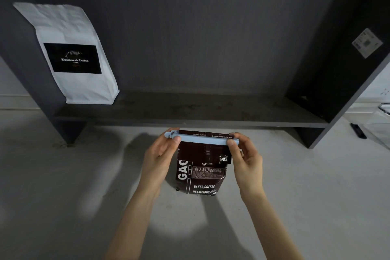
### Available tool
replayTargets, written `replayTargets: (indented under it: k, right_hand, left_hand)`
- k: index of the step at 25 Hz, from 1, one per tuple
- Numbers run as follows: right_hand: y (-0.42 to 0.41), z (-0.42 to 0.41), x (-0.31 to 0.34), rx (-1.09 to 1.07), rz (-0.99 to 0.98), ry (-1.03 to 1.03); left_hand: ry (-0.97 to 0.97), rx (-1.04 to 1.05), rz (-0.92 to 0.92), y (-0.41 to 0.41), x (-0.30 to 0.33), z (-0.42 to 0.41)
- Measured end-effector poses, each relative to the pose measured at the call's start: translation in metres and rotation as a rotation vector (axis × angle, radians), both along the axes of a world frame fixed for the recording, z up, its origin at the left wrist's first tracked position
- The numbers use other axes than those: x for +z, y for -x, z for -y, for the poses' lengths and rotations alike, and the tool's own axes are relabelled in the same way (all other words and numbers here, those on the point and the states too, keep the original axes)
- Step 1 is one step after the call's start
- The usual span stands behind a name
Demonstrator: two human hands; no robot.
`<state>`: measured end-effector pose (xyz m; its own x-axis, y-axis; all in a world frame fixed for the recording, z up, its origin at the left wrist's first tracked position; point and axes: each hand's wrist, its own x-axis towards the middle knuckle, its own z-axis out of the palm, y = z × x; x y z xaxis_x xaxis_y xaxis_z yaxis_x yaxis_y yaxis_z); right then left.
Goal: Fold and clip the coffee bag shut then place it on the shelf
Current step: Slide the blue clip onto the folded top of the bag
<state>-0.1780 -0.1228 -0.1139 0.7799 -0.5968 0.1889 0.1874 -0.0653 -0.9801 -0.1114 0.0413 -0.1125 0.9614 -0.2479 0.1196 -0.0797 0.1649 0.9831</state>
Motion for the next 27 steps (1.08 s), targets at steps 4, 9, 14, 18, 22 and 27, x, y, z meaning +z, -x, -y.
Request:
replayTargets:
  k: [4,9,14,18,22,27]
  right_hand:
    - [0.001,0.0,0.0,-0.002,-0.01,0.003]
    - [0.001,-0.001,-0.001,-0.016,-0.02,0.001]
    - [0.002,-0.001,0.0,-0.026,-0.023,-0.002]
    - [0.001,-0.001,0.0,-0.028,-0.031,-0.007]
    - [0.002,-0.001,-0.001,-0.039,-0.041,0.002]
    - [0.003,-0.001,-0.002,-0.052,-0.047,0.006]
  left_hand:
    - [0.04,0.036,-0.045,0.0,0.0,0.001]
    - [0.138,0.06,-0.099,0.0,-0.005,0.005]
    - [0.189,0.068,-0.12,0.0,-0.006,0.007]
    - [0.184,0.079,-0.103,0.001,-0.007,0.007]
    - [0.169,0.108,-0.089,0.002,-0.007,0.009]
    - [0.163,0.166,-0.012,0.007,-0.005,0.013]
